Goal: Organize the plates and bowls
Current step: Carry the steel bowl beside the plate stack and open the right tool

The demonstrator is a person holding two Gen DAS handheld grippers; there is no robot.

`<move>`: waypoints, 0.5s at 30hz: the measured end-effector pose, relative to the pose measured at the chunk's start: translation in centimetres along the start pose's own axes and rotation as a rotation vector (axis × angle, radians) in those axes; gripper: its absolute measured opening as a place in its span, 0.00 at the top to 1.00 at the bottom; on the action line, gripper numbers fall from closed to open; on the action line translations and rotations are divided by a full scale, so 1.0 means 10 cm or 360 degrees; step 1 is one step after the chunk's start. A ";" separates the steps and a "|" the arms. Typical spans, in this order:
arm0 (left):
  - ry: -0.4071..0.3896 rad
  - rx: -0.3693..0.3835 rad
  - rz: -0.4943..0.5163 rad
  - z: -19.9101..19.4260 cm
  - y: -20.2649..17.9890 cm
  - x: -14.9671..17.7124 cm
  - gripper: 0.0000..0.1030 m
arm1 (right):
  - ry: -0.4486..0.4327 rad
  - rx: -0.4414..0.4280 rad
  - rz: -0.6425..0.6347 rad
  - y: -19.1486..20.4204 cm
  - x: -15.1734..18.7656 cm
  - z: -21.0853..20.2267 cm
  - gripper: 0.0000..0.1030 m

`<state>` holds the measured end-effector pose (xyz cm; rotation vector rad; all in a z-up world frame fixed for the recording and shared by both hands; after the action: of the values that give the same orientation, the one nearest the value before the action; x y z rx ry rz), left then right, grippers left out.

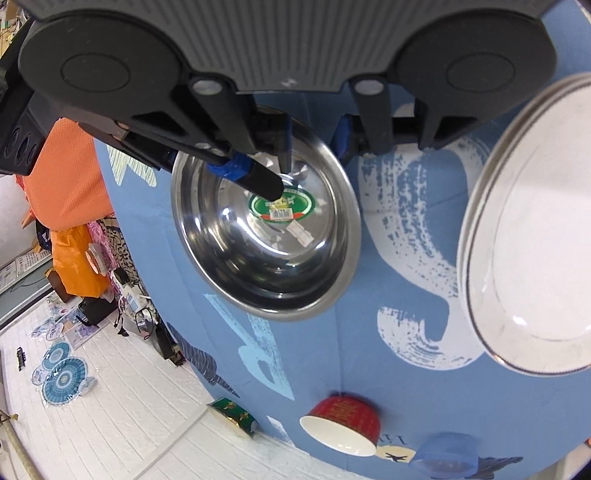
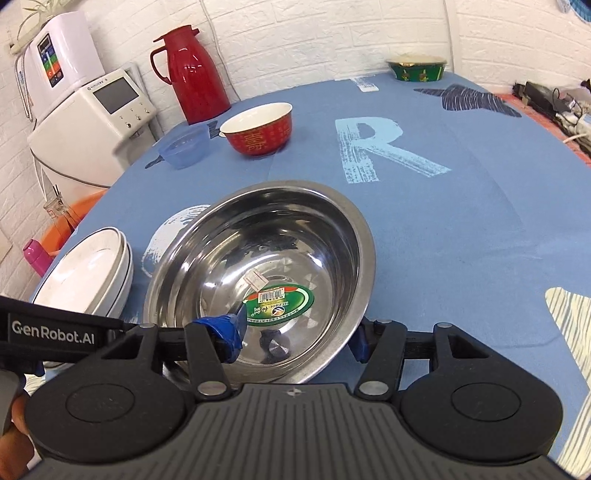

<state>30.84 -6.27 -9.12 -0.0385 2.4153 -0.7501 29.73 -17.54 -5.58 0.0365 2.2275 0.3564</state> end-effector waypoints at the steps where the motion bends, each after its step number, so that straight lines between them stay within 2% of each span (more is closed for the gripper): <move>1: 0.0003 -0.0006 -0.0009 0.02 0.00 0.00 1.00 | 0.0015 -0.0006 0.0029 -0.02 0.02 0.02 0.59; 4: 0.0011 -0.0016 -0.0047 0.05 0.03 -0.01 1.00 | -0.0003 -0.0036 0.0089 -0.04 0.01 0.00 0.59; 5: 0.0012 -0.0034 -0.0052 0.05 0.04 -0.02 0.95 | -0.0007 -0.0043 0.0117 -0.05 0.02 0.00 0.59; 7: -0.0001 -0.0105 -0.0051 0.04 0.08 -0.03 0.75 | -0.0014 -0.0035 0.0171 -0.09 0.01 -0.03 0.59; 8: -0.0021 -0.0118 -0.0058 0.02 0.10 -0.05 0.47 | -0.0019 -0.0022 0.0207 -0.12 0.01 -0.05 0.58; 9: -0.0020 -0.0070 -0.0089 0.00 0.08 -0.05 0.30 | -0.0039 -0.0011 0.0265 -0.18 0.00 -0.08 0.58; 11: -0.0031 -0.0026 -0.0137 -0.04 0.06 -0.05 0.22 | -0.0087 -0.0010 0.0387 -0.29 -0.03 -0.15 0.57; 13: -0.0083 -0.0028 -0.0068 -0.10 -0.02 -0.08 0.21 | -0.0116 0.0005 0.0459 -0.39 -0.06 -0.22 0.57; 15: -0.0141 -0.0051 -0.0008 -0.16 -0.08 -0.12 0.14 | -0.0158 0.0030 0.0488 -0.46 -0.07 -0.30 0.56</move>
<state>30.82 -5.87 -7.00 -0.0886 2.3436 -0.6970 28.31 -22.75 -4.48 0.4004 2.1270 0.4888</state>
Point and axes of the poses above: each gripper's, at about its wrist camera, not at the fingertips, and z roughly the way its jaws point, y to its left, x to its underside, the point moved 10 cm from there along z, roughly the way its jaws point, and after that the axes turned 7 degrees about -y, right-handed, at the moved point
